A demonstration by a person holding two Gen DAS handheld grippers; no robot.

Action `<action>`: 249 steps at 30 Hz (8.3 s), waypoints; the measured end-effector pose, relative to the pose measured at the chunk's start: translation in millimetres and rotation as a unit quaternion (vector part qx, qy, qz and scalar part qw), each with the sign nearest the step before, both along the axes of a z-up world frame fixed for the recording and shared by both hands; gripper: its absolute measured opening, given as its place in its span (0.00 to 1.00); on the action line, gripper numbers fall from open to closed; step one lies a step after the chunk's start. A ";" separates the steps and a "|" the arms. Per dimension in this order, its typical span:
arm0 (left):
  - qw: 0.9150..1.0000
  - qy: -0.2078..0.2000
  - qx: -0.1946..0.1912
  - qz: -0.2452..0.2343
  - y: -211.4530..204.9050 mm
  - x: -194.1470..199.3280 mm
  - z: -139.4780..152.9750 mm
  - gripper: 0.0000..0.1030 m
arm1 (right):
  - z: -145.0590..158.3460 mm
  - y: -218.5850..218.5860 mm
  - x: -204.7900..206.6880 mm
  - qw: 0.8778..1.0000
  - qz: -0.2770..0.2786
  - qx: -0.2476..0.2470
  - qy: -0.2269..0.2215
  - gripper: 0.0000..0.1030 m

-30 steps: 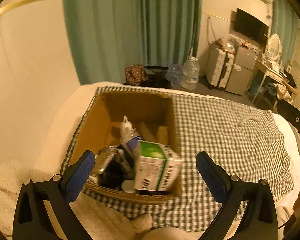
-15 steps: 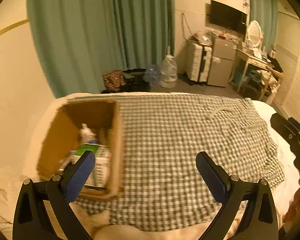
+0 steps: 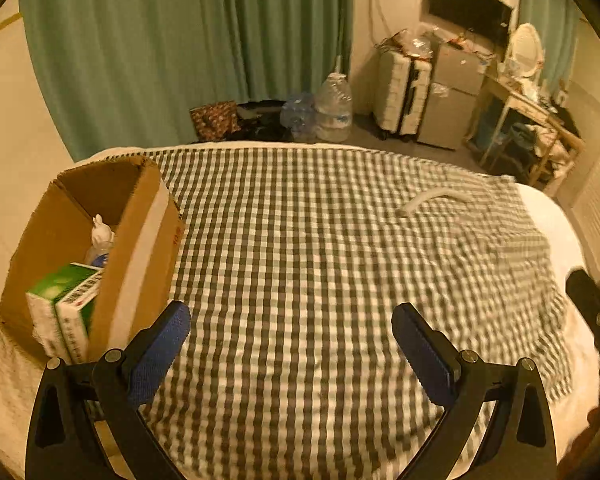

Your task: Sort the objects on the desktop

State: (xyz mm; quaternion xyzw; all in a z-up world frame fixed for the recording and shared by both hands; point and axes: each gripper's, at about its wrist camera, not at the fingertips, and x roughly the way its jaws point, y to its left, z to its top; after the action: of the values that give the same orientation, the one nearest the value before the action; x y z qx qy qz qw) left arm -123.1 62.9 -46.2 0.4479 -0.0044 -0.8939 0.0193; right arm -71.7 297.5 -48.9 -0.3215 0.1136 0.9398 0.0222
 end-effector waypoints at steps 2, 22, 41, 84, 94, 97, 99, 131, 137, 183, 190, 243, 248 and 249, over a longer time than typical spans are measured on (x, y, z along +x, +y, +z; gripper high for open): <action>1.000 -0.010 0.004 0.006 5.4 -15.5 -13.8 1.00 | -16.9 3.1 -14.2 1.000 0.000 0.014 -0.009 0.87; 0.996 0.040 -0.071 -0.036 32.3 -175.9 -124.3 1.00 | -151.9 3.9 -178.9 0.998 0.014 0.012 -0.066 0.87; 0.999 0.021 -0.019 -0.022 10.9 -199.1 -181.3 1.00 | -191.5 -16.5 -269.4 0.995 -0.031 0.041 -0.084 0.48; 0.992 0.066 -0.109 -0.022 -45.7 52.1 46.6 1.00 | 15.9 -118.5 26.7 0.987 0.155 0.024 -0.019 0.08; 0.991 0.087 -0.096 0.025 -152.9 62.0 125.8 1.00 | 109.1 -217.6 49.9 0.970 0.229 0.053 0.068 0.08; 0.987 0.108 -0.099 0.059 -185.3 64.3 139.9 1.00 | 127.2 -249.4 45.8 0.963 0.252 0.056 0.081 0.08; 0.988 0.107 -0.090 0.071 -206.8 65.0 139.7 1.00 | 134.3 -266.3 44.2 0.959 0.264 0.058 0.087 0.08; 0.982 0.039 0.017 0.185 -390.3 41.8 45.2 1.00 | 30.5 -439.2 -50.2 0.964 0.255 0.076 -0.018 0.83; 0.979 0.045 0.020 0.196 -389.1 46.7 45.0 1.00 | 31.7 -419.9 -47.0 0.970 0.230 0.077 -0.011 0.89; 0.990 0.118 -0.037 0.063 -159.8 105.8 24.3 1.00 | -7.6 -167.2 52.4 0.995 0.074 0.060 0.018 0.97; 0.990 0.117 -0.042 0.068 -162.0 106.6 21.8 1.00 | -11.0 -171.2 52.6 0.995 0.076 0.060 0.012 0.97; 0.996 0.030 -0.039 -0.077 -58.5 -33.0 -127.5 1.00 | -122.2 -60.6 -53.7 0.994 0.030 0.012 -0.103 0.97; 0.996 -0.019 -0.051 -0.068 -67.8 -55.1 -173.9 0.93 | -138.4 -52.0 -63.8 0.993 0.030 0.003 -0.118 0.97; 0.997 -0.018 -0.042 -0.064 -70.9 -55.3 -178.4 0.93 | -140.3 -50.7 -64.9 0.992 0.031 0.004 -0.119 0.97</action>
State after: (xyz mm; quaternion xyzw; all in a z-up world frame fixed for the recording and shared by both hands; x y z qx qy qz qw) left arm -178.5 -7.9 -224.6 0.4617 -0.0716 -0.8839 -0.0193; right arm -136.5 246.8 -189.3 -0.4341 0.0959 0.8957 0.0077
